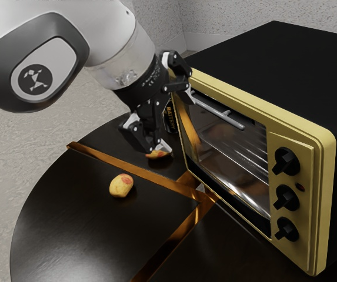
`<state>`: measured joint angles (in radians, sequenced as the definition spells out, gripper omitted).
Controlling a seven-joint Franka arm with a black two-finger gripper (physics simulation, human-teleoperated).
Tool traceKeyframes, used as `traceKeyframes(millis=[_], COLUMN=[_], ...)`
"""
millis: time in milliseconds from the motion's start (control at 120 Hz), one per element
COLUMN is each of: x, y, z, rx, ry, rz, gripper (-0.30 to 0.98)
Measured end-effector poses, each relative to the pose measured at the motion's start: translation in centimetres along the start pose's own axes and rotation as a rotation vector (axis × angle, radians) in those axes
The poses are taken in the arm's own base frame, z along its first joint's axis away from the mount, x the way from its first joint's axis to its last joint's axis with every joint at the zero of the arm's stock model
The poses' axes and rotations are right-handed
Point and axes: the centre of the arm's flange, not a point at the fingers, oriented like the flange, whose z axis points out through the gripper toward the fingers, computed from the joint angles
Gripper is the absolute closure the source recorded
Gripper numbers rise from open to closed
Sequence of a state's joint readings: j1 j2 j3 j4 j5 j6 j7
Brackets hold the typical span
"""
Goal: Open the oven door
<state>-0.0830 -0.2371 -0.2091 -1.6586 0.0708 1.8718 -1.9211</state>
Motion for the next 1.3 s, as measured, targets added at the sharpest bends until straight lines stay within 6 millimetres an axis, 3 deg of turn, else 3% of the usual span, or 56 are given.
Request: traceKeyframes(millis=[317,442,625,725,883,1300], x=[2.2,2.1,1.7,1.3,2.0,2.7], y=[2.5,2.9,3.6,4.9,5.9,5.5], z=[5.5,6.0,5.3,5.5,6.4,10.1], rx=[0.042,0.032,-0.008,-0.026,-0.03,0.021], ry=[0.039,0.049,0.068,0.07,0.078,0.071], rz=[0.004,0.039,0.094,0.118,0.134,0.161], gripper=[0.0,0.0,0.0,0.0,0.0,0.0])
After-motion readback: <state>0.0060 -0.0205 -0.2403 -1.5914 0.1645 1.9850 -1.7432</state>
